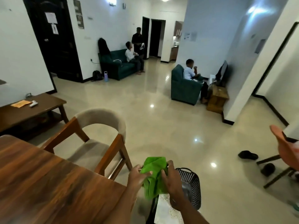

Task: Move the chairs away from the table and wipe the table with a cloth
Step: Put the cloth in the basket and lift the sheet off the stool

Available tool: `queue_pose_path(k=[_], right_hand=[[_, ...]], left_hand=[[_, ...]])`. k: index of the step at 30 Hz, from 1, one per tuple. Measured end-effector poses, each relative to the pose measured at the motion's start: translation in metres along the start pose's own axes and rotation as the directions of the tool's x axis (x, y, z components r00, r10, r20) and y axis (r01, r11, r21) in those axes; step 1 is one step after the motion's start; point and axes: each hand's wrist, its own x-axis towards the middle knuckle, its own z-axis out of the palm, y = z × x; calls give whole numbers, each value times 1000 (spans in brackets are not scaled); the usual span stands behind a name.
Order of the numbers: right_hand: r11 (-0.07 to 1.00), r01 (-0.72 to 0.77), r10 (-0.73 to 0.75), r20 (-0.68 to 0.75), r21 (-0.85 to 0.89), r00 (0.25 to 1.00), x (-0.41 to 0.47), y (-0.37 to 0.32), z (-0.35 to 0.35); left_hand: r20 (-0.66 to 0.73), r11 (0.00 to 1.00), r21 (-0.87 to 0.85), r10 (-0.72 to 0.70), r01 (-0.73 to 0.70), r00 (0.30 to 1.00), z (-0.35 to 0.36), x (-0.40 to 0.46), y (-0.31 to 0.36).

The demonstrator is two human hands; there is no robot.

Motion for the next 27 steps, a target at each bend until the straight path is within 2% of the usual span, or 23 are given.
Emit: queue_pose_path(k=[4, 9, 14, 27], right_hand=[[998, 60, -56, -137, 27, 989, 20, -5, -45], [987, 162, -153, -273, 9, 950, 35, 9, -91], [988, 156, -146, -315, 6, 938, 40, 41, -119], [998, 27, -6, -331, 58, 944, 63, 113, -174]], left_hand=[[86, 994, 94, 53, -61, 995, 31, -5, 57], [53, 963, 164, 208, -214, 977, 72, -11, 94], [46, 943, 234, 233, -237, 971, 116, 5, 95], [52, 916, 294, 269, -272, 962, 224, 34, 93]])
